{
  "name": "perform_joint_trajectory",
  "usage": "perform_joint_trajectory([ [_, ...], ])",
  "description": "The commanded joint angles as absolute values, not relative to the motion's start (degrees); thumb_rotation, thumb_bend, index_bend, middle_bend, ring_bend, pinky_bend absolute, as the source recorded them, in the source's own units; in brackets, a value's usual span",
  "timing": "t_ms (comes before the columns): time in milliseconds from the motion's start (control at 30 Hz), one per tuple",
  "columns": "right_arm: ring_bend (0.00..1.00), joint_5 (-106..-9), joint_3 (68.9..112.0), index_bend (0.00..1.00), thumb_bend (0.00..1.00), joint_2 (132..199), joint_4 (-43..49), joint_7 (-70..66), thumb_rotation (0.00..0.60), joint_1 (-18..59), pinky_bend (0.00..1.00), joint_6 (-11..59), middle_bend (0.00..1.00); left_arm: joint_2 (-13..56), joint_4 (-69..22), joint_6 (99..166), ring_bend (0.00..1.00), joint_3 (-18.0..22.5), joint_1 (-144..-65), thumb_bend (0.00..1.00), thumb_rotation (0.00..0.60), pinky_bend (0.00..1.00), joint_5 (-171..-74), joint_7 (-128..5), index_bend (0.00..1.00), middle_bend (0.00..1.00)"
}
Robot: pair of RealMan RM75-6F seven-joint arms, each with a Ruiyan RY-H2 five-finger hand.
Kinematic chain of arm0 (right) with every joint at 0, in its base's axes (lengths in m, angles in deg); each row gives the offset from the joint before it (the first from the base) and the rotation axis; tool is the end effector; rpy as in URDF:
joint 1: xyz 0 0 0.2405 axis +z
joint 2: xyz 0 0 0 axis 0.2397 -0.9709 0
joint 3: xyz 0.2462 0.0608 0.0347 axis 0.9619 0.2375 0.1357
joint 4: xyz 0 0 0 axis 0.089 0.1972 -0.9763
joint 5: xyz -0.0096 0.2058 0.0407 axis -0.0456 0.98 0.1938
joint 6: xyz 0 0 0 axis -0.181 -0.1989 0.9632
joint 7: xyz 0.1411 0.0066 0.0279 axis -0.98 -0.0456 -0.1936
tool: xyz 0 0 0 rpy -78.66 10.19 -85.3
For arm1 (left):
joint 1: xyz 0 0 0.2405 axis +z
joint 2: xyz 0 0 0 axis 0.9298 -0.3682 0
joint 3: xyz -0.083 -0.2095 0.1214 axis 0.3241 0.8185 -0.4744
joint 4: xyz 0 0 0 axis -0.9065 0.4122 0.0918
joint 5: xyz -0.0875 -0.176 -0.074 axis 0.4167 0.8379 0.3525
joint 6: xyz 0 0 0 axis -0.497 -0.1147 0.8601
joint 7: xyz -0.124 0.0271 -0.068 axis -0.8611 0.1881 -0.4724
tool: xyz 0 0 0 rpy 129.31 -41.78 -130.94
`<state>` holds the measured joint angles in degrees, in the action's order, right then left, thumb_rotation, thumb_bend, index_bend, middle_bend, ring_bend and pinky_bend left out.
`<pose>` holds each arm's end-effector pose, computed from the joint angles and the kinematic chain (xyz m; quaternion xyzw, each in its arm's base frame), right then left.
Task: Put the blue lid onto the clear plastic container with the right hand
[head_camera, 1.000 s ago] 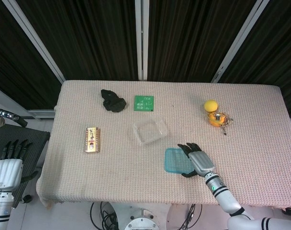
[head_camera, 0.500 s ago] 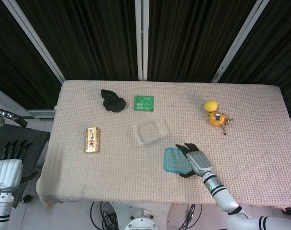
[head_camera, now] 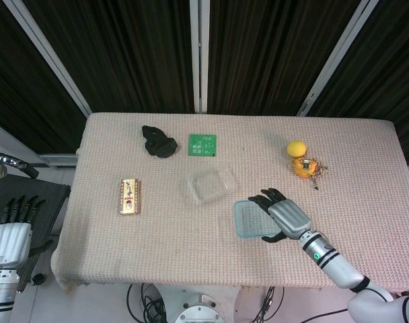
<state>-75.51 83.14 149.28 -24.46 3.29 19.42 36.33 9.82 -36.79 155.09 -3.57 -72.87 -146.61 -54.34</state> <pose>-0.1878 -0.2744 0.0550 0.7773 -0.4135 0.3395 0.3311 -0.3221 0.1780 0.1302 -0.6054 -0.3539 -0.3572 0.6170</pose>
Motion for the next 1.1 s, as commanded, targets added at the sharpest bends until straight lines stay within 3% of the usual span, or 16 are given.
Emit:
perform_joint_trajectory([
  [33, 0.00, -77.97, 86.86, 0.11, 0.24, 143.70, -27.16, 0.39, 0.600, 24.87, 0.00, 40.69, 0.31, 9.75, -37.66, 154.93, 0.00, -3.47, -73.06, 0.00, 0.600, 0.00, -146.57, -53.36, 0.16, 0.09],
  [167, 0.00, -76.67, 89.81, 0.11, 0.24, 144.85, -23.83, -0.84, 0.600, 31.04, 0.00, 47.29, 0.31, 9.41, -39.50, 154.68, 0.00, -3.36, -73.25, 0.00, 0.600, 0.00, -146.35, -51.36, 0.16, 0.09],
  [300, 0.00, -76.35, 91.33, 0.11, 0.24, 149.81, -15.78, -2.09, 0.600, 37.97, 0.00, 54.69, 0.32, 8.88, -42.15, 154.74, 0.00, -3.02, -73.24, 0.00, 0.600, 0.00, -145.58, -48.85, 0.16, 0.09],
  [467, 0.00, -76.77, 92.60, 0.11, 0.24, 157.15, -5.11, -7.14, 0.600, 43.56, 0.00, 58.60, 0.31, 8.57, -44.65, 154.60, 0.00, -2.83, -73.08, 0.00, 0.600, 0.00, -144.38, -46.49, 0.16, 0.09],
  [700, 0.00, -82.39, 90.96, 0.11, 0.24, 164.87, 7.07, -17.30, 0.600, 48.33, 0.00, 59.01, 0.31, 8.20, -46.61, 154.98, 0.00, -2.41, -72.71, 0.00, 0.600, 0.00, -142.95, -44.78, 0.16, 0.09],
  [1100, 0.00, -88.89, 85.09, 0.11, 0.22, 170.36, 18.99, -33.22, 0.600, 52.20, 0.00, 55.04, 0.30, 8.08, -47.82, 155.15, 0.00, -2.05, -72.47, 0.00, 0.600, 0.00, -141.56, -43.54, 0.16, 0.09],
])
